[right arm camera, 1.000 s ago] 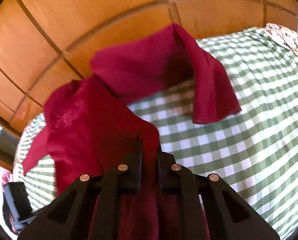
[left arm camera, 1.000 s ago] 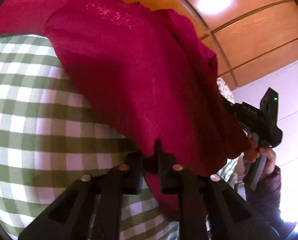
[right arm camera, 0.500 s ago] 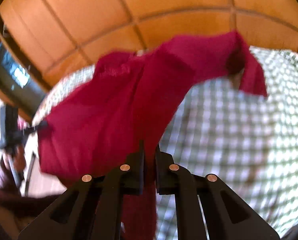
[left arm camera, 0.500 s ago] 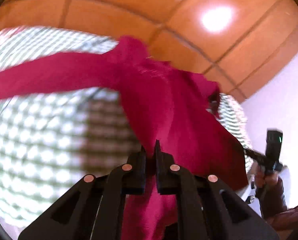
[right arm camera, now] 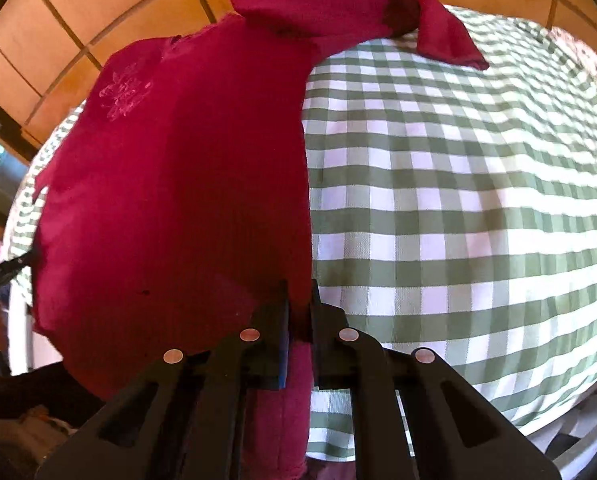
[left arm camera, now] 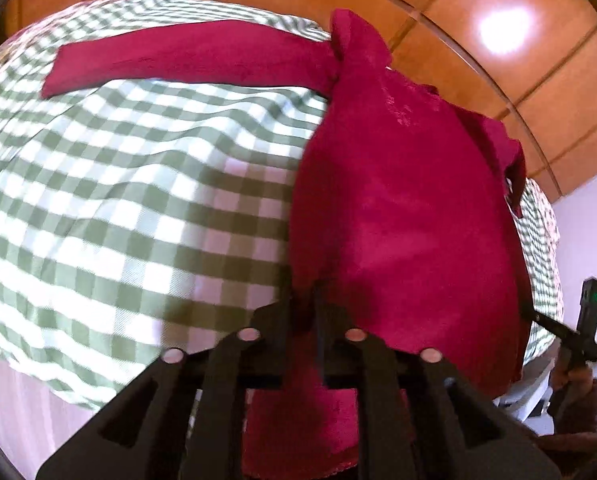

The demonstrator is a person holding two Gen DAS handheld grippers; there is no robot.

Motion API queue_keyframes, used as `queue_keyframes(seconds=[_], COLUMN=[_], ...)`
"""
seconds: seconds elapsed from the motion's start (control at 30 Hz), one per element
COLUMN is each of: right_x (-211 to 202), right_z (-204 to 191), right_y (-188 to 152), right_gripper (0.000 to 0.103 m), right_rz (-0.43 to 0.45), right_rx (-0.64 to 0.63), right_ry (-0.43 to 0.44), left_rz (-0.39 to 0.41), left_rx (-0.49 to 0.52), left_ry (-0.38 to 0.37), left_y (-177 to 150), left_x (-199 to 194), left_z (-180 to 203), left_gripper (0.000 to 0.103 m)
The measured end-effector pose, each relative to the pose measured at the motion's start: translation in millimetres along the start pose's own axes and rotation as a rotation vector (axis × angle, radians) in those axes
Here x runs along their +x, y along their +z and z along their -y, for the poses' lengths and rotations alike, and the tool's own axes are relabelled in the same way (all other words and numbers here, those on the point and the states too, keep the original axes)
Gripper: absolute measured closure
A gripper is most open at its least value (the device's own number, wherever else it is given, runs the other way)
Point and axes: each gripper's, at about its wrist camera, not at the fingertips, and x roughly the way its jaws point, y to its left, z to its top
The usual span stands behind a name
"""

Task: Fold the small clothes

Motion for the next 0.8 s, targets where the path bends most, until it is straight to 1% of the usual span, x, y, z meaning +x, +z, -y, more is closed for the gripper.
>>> queue_keyframes(seconds=[0.03, 0.1, 0.13, 0.2, 0.23, 0.27, 0.3, 0.33, 0.4, 0.47, 0.5, 0.53, 0.57, 0.6, 0.63, 0.67, 0.7, 0.73, 0.77, 0.8], right_x=[-2.1, -13.7, -20.2, -27.9, -30.5, -31.3, -29.6, -26.5, -13.2, 7.2, 21.2, 32.6, 39.4, 50.2, 54.4, 52.7, 43.7, 30.3, 1.3, -10.6], right_z=[0.3, 12.5, 23.2, 36.5, 41.7, 48.4, 54.6, 57.6, 64.8, 69.4, 73.4, 77.9, 83.3, 91.1, 94.6, 96.2, 98.1, 100.0, 102.5, 104.3], right_y=[1.3, 10.0, 16.3, 33.6, 42.4, 55.3, 68.8, 79.1, 105.5, 132.9, 147.8, 158.4, 165.1, 173.9, 178.4, 180.4, 179.9, 177.5, 174.0, 172.5], right_gripper=[0.095, 0.082, 0.073, 0.066, 0.060, 0.048, 0.045, 0.044, 0.044, 0.044, 0.044, 0.050, 0.062, 0.071, 0.095, 0.103, 0.103, 0.103, 0.103, 0.103], right_rz=[-0.008, 0.030, 0.067, 0.141, 0.175, 0.219, 0.260, 0.284, 0.303, 0.299, 0.283, 0.264, 0.249, 0.216, 0.202, 0.203, 0.224, 0.260, 0.317, 0.345], right_rx=[-0.017, 0.010, 0.036, 0.081, 0.094, 0.111, 0.129, 0.132, 0.130, 0.116, 0.106, 0.108, 0.111, 0.110, 0.103, 0.093, 0.093, 0.099, 0.108, 0.112], right_ry=[0.035, 0.021, -0.004, -0.082, -0.116, -0.157, -0.202, -0.228, -0.297, -0.367, -0.433, -0.477, -0.491, -0.515, -0.548, -0.581, -0.590, -0.569, -0.545, -0.543], left_rz=[0.016, 0.085, 0.101, 0.138, 0.148, 0.155, 0.157, 0.149, 0.113, 0.077, 0.061, 0.035, 0.018, 0.005, -0.003, -0.002, 0.003, 0.013, 0.018, 0.018], left_rx=[-0.007, -0.012, -0.006, 0.040, 0.069, 0.110, 0.149, 0.196, 0.255, 0.291, 0.305, 0.326, 0.339, 0.353, 0.372, 0.386, 0.401, 0.415, 0.422, 0.427], left_ry=[-0.012, -0.040, -0.052, -0.071, -0.074, -0.083, -0.091, -0.098, -0.121, -0.142, -0.143, -0.147, -0.152, -0.154, -0.147, -0.141, -0.141, -0.143, -0.142, -0.142], left_y=[-0.7, 2.8, 4.9, 11.4, 13.7, 15.7, 16.5, 16.5, 15.3, 12.4, 11.2, 9.4, 9.2, 7.0, 7.0, 7.5, 8.4, 10.0, 12.2, 15.0], left_x=[-7.5, -21.9, -24.3, -27.7, -26.7, -24.1, -20.2, -13.8, 1.7, 16.1, 23.1, 31.7, 36.9, 40.2, 44.7, 46.5, 47.2, 50.0, 52.2, 56.1], left_z=[-5.3, -1.7, 3.0, 24.3, 35.3, 49.2, 62.1, 78.1, 102.4, 119.2, 125.8, 134.6, 140.8, 144.7, 150.2, 153.7, 156.7, 160.7, 162.5, 163.8], left_gripper=[0.075, 0.066, 0.065, 0.064, 0.062, 0.057, 0.051, 0.051, 0.050, 0.049, 0.049, 0.049, 0.049, 0.047, 0.046, 0.045, 0.042, 0.040, 0.037, 0.037])
